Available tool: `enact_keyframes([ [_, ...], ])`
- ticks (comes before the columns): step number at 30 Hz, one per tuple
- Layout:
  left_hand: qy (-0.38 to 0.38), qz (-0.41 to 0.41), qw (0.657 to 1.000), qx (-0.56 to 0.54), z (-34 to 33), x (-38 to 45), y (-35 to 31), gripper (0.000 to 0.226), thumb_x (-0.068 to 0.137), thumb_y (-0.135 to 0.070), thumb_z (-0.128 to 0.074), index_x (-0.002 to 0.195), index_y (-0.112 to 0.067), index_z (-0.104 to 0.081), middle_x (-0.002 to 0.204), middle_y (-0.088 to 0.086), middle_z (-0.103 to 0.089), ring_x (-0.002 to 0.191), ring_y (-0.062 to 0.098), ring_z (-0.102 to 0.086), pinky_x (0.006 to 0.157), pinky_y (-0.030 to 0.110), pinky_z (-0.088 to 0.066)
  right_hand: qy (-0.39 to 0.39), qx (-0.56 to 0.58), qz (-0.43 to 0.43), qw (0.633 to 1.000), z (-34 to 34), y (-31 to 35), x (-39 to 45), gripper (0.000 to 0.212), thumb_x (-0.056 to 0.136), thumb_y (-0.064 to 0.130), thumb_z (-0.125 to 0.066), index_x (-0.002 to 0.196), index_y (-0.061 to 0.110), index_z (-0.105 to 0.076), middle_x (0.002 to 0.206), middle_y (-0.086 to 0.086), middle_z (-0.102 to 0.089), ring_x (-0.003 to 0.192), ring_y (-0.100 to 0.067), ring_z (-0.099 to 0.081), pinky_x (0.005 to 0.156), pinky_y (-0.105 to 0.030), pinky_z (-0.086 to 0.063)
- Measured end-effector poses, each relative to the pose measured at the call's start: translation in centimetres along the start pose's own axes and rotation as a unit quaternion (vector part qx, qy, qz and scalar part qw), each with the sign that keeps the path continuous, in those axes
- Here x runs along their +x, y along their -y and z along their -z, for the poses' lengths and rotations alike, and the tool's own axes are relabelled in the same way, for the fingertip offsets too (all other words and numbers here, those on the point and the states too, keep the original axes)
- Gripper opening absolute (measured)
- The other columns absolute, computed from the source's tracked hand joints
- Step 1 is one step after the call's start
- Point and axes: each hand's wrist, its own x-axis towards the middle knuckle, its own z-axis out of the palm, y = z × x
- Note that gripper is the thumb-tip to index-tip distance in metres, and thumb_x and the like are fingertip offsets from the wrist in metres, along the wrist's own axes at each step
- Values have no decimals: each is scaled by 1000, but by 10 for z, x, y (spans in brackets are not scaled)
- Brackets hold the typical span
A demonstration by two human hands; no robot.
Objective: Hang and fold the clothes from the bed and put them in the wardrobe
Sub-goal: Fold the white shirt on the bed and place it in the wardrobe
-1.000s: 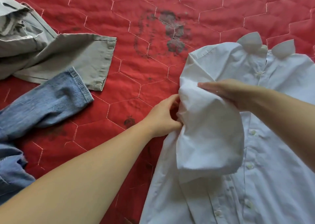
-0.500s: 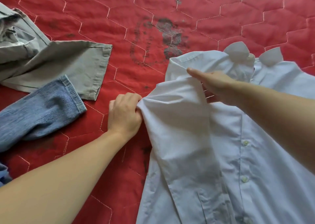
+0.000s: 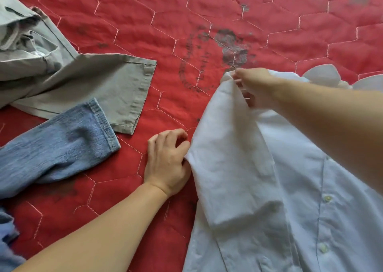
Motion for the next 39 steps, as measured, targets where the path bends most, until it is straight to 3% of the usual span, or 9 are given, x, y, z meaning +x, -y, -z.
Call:
enact_keyframes([
  [5,-42,17,997,-67,1,-1,-2,27,81,-27,-46,108,-23,-49,107,4,-61,99,21,-49,91,37,-30,-99,-261,247,928,7,-35,-21,30,83,52,-61,99,27,-56,73,15,-53,66,-9,-51,59,-27,-34],
  [9,-76,5,991,-113,2,-2,0,23,77,-17,-46,99,-23,-45,92,4,-60,87,20,-50,86,34,-32,-30,-298,210,931,12,-57,-20,23,83,34,-67,100,20,-60,85,5,-63,81,-17,-60,61,-27,-33],
  [12,-95,-27,984,-145,-1,-5,4,21,75,-6,-41,88,-22,-44,75,1,-56,72,19,-49,78,31,-32,-33,-243,200,949,18,-54,-9,20,85,35,-61,99,23,-69,88,9,-68,71,0,-58,54,-14,-41],
  [17,-95,-23,988,-120,0,-4,3,18,73,-4,-38,74,-10,-55,65,-1,-52,65,19,-46,74,35,-33,3,-171,114,979,18,-42,-1,36,86,52,-56,67,22,-57,46,11,-41,37,-7,-39,37,-13,-30],
  [20,-46,-51,993,-98,3,-5,2,18,74,-13,-41,70,-15,-59,62,-8,-55,66,17,-51,75,40,-35,-25,-203,158,966,6,-21,5,46,87,47,-55,53,20,-39,41,9,-26,35,-13,-25,34,-13,-20],
  [25,-2,-76,994,-83,6,-6,2,21,74,-22,-42,62,-19,-59,58,-11,-54,67,17,-51,75,35,-32,-40,-158,128,978,-13,4,14,21,92,16,-45,88,18,-66,65,-6,-38,52,-19,-34,40,-18,-28],
  [30,-24,-62,992,-108,7,-5,1,27,85,-35,-45,76,-16,-62,62,-13,-49,66,17,-50,75,35,-34,-99,-245,240,934,-6,-21,-24,31,91,44,-56,104,17,-64,88,2,-62,84,-18,-57,69,-24,-36],
  [34,-49,-42,994,-85,4,-4,-1,29,83,-39,-51,90,-13,-63,68,-8,-52,65,21,-51,74,39,-36,-59,-306,261,914,31,-104,-104,46,80,43,-70,117,19,-56,87,2,-63,74,-20,-58,68,-32,-44],
  [39,-20,-34,998,-53,0,-4,1,32,78,-41,-56,98,-16,-57,69,-10,-43,70,22,-49,74,30,-25,-74,-292,213,930,65,-187,-184,38,74,45,-74,63,18,-51,50,8,-43,49,-8,-43,51,-19,-33],
])
